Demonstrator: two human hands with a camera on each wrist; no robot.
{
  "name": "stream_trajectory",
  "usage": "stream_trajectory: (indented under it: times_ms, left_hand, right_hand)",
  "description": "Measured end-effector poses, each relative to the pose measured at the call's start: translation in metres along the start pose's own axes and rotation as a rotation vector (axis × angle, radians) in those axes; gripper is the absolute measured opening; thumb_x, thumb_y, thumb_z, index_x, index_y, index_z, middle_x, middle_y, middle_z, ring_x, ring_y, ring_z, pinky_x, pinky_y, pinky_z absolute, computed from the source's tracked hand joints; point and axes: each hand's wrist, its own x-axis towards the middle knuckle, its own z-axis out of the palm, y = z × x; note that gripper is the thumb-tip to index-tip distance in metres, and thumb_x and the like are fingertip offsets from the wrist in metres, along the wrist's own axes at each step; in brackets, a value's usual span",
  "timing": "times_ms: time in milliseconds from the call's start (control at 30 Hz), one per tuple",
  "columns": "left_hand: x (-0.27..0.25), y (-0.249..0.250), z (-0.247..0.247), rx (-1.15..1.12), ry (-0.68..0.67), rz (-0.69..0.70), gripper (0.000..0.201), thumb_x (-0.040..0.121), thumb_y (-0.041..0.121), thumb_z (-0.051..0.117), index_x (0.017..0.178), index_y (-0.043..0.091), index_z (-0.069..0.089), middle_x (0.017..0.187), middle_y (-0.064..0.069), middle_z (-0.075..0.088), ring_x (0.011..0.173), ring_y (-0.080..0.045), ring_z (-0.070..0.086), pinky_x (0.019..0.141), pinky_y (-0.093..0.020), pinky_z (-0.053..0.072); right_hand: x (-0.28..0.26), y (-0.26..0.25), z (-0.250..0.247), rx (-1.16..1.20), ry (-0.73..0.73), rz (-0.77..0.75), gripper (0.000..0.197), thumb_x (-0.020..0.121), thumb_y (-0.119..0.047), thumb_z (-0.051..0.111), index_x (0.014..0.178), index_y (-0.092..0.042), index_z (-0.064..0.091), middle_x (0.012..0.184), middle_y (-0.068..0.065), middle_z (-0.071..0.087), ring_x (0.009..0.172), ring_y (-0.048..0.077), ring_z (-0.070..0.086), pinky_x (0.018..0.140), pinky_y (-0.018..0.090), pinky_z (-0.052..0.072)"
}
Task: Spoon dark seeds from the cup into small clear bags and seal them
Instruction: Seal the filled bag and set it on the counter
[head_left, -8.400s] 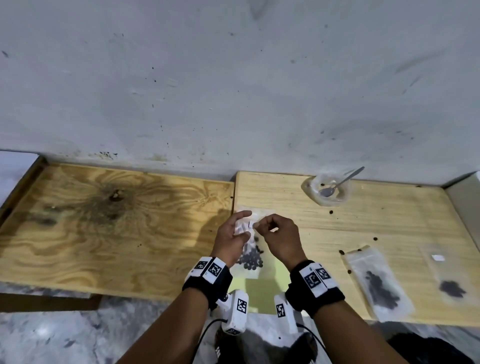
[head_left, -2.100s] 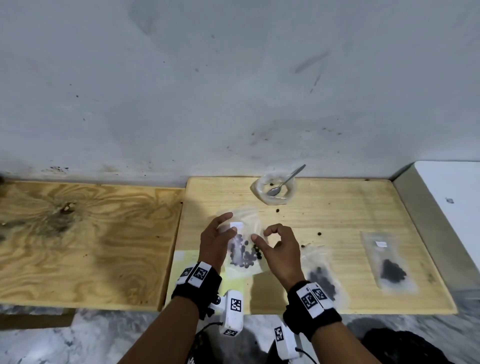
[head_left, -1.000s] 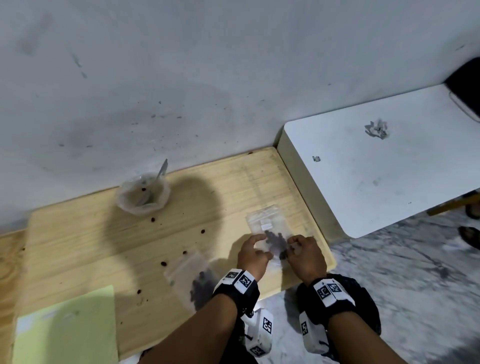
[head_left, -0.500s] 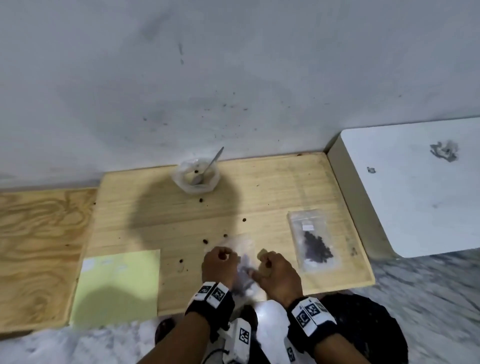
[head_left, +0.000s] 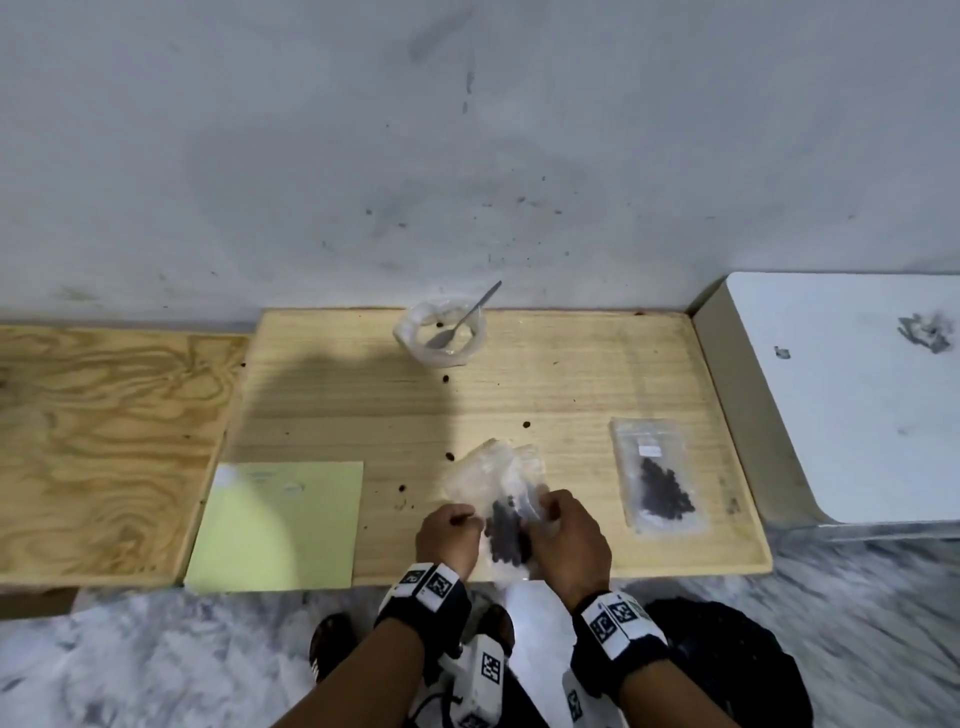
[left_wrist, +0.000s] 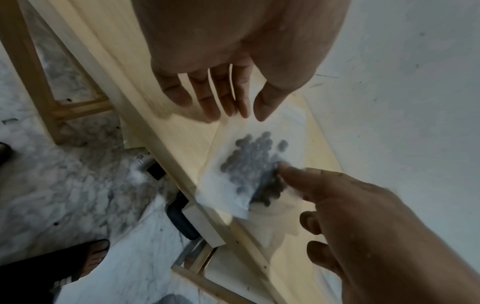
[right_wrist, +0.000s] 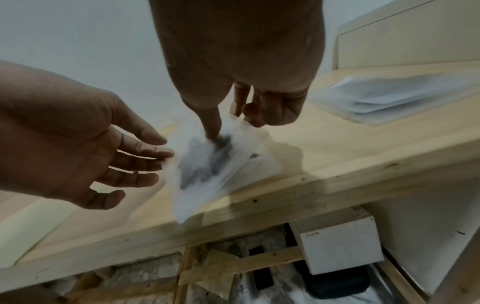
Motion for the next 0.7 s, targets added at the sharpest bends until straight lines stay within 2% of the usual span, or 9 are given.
stream_trajectory:
  times_ms: [67,133,233,300,367,433,500,600,700]
  left_hand:
    - [-0.002,0.002,-0.008,-0.094,0.030,0.056,0.012,0.083,0.011,0.069,0.091,0.020,0.071,0.102,-0.002,0.071,0.099,-0.022,0.065,0.087,-0.026,0.048]
    - [-0.005,0.007,-0.020,-0.169,0.037,0.134,0.014,0.085,0.007,0.068,0.090,0.021,0.069,0.095,0.000,0.069,0.089,-0.017,0.065,0.074,-0.019,0.047]
    - [-0.002,0.010,-0.054,-0.273,0.058,0.230,0.018,0.085,0.005,0.067,0.094,0.019,0.069,0.089,0.006,0.065,0.074,-0.008,0.062,0.057,-0.010,0.044]
    - [0.004,0.012,-0.079,-0.330,0.050,0.259,0.017,0.085,0.003,0.067,0.095,0.016,0.071,0.087,0.008,0.067,0.074,-0.010,0.063,0.058,-0.015,0.047]
    - [0.013,0.007,-0.110,-0.403,0.033,0.246,0.019,0.084,0.000,0.067,0.089,0.017,0.073,0.079,0.002,0.070,0.071,-0.016,0.063,0.062,-0.022,0.048]
    - [0.019,0.001,-0.146,-0.486,0.006,0.205,0.024,0.085,-0.007,0.062,0.087,0.015,0.072,0.068,-0.005,0.064,0.057,-0.017,0.057,0.053,-0.019,0.044]
    - [0.025,-0.009,-0.185,-0.505,0.004,0.195,0.022,0.087,-0.014,0.054,0.095,0.002,0.067,0.066,-0.009,0.056,0.045,-0.008,0.052,0.042,-0.014,0.039]
    - [0.037,-0.025,-0.242,-0.516,0.087,0.173,0.018,0.089,-0.008,0.058,0.102,0.001,0.065,0.069,-0.008,0.056,0.044,-0.005,0.052,0.038,-0.013,0.038]
    - [0.057,-0.042,-0.293,-0.586,0.187,0.117,0.014,0.087,0.000,0.065,0.099,0.007,0.069,0.073,-0.011,0.062,0.057,-0.017,0.059,0.046,-0.020,0.044]
  right_hand:
    - [0.000,-0.006,0.003,0.094,0.077,0.005,0.011,0.093,-0.039,0.058,0.102,-0.033,0.057,0.089,-0.007,0.073,0.081,0.023,0.069,0.067,0.034,0.053]
    - [0.002,-0.014,0.004,0.210,0.074,0.027,0.003,0.094,-0.032,0.057,0.093,-0.031,0.060,0.075,-0.006,0.072,0.070,0.021,0.068,0.064,0.037,0.055]
    - [0.005,-0.045,0.015,0.353,-0.028,-0.016,0.015,0.095,-0.016,0.056,0.083,-0.024,0.062,0.075,0.000,0.072,0.071,0.025,0.067,0.066,0.036,0.052]
    - [0.005,-0.071,0.024,0.409,-0.093,-0.080,0.018,0.091,-0.005,0.055,0.082,-0.018,0.064,0.080,0.004,0.071,0.073,0.025,0.065,0.064,0.028,0.048]
    - [0.002,-0.103,0.037,0.434,-0.172,-0.119,0.020,0.090,-0.001,0.055,0.082,-0.015,0.065,0.079,-0.002,0.068,0.070,0.014,0.060,0.057,0.013,0.042]
    - [-0.001,-0.132,0.054,0.464,-0.242,-0.134,0.021,0.092,-0.003,0.054,0.081,-0.015,0.067,0.073,-0.009,0.064,0.063,0.007,0.056,0.055,0.016,0.040]
    - [-0.005,-0.157,0.074,0.491,-0.285,-0.150,0.021,0.094,-0.006,0.055,0.081,-0.014,0.070,0.068,-0.009,0.066,0.056,0.001,0.052,0.057,0.021,0.039]
    - [-0.010,-0.183,0.107,0.481,-0.282,-0.172,0.023,0.094,-0.011,0.060,0.082,-0.025,0.073,0.084,-0.006,0.075,0.079,0.010,0.068,0.073,0.028,0.052]
    - [-0.014,-0.203,0.138,0.343,-0.283,-0.165,0.012,0.091,-0.018,0.064,0.094,-0.026,0.073,0.100,-0.003,0.074,0.094,0.016,0.068,0.083,0.026,0.051]
